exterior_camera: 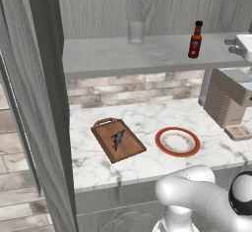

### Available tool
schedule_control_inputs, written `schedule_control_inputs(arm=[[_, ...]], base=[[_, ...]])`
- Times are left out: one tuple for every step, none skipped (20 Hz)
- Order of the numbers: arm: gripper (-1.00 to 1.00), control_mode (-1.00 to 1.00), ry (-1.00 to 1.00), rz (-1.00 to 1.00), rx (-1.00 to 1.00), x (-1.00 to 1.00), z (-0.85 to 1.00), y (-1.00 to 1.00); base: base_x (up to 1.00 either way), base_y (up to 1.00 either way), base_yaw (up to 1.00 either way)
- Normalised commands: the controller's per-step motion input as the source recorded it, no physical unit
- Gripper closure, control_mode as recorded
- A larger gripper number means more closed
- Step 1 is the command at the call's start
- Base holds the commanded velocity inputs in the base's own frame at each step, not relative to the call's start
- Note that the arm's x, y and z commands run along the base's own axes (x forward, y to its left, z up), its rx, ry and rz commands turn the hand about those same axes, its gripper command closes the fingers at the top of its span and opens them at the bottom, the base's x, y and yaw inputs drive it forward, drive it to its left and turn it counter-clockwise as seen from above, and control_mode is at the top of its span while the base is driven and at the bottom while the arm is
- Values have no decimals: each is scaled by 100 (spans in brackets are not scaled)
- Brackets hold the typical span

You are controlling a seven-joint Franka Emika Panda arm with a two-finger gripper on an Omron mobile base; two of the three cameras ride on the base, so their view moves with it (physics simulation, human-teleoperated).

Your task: Pick the fish from the plate and place it on the cutting board. Then pick the condiment bottle from the cabinet and place it next to the cutting board.

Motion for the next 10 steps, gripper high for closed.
schedule_control_inputs(arm=[[-100,-100,-1,-1,0,10,0,0],[-100,-100,-1,-1,0,10,0,0],[-100,-100,-1,-1,0,11,0,0],[-100,-100,-2,-1,0,11,0,0],[-100,-100,-2,-1,0,12,0,0],[-100,-100,-2,-1,0,12,0,0],[-100,-100,-2,-1,0,13,0,0],[-100,-100,-3,-1,0,12,0,0],[-100,-100,-3,-1,0,12,0,0],[-100,-100,-3,-1,0,11,0,0]], base=[[0,0,0],[0,0,0],[0,0,0],[0,0,0],[0,0,0],[0,0,0],[0,0,0],[0,0,0],[0,0,0],[0,0,0]])
